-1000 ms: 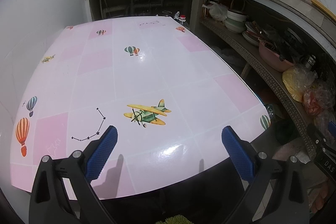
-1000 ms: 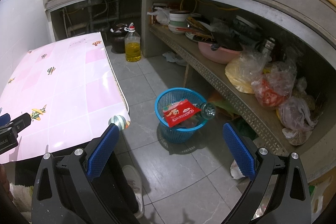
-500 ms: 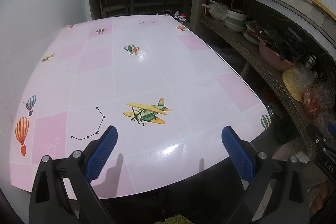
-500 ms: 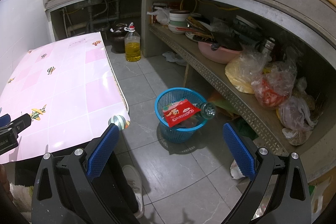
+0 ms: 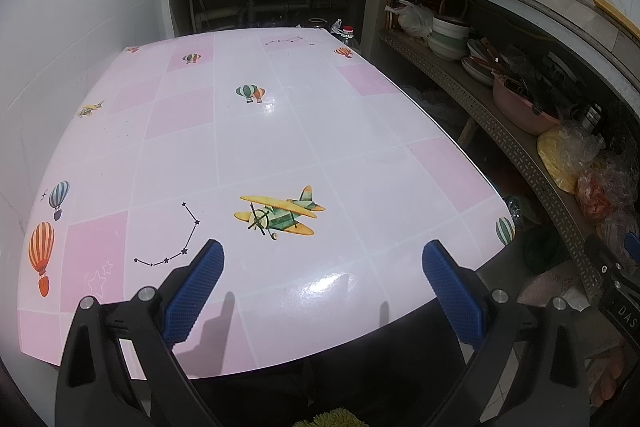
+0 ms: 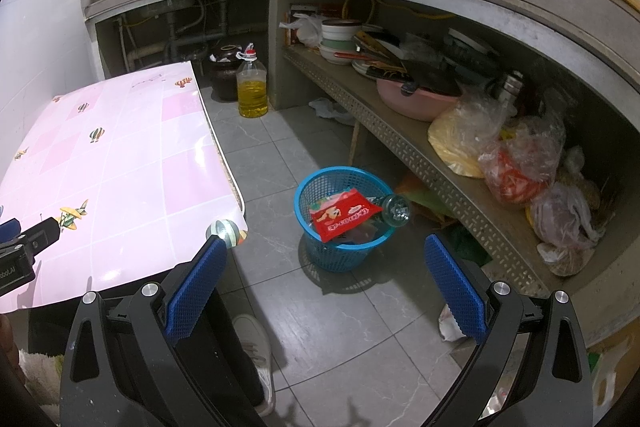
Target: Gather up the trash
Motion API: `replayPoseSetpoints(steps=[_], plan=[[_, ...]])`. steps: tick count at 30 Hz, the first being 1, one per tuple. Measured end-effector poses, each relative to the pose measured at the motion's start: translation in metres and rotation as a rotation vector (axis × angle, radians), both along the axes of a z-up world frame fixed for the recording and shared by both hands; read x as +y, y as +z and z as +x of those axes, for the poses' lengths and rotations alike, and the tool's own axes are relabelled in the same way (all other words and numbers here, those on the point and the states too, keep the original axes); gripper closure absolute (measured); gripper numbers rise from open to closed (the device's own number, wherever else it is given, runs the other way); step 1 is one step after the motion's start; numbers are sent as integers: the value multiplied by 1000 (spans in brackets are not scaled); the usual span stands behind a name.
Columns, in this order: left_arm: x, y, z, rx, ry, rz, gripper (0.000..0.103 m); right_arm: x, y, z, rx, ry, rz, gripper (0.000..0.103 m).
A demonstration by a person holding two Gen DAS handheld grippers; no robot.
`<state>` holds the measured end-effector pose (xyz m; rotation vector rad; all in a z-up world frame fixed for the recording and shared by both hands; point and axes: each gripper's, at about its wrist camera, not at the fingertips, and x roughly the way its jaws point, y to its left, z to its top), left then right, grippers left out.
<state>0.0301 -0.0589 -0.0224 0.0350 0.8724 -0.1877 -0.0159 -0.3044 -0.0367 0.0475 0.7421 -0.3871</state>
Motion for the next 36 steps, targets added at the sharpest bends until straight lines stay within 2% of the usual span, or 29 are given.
replayPoseSetpoints(steps=[36], plan=[[1, 1, 7, 24, -5, -10, 6, -2, -2, 1, 1, 12, 0, 8]])
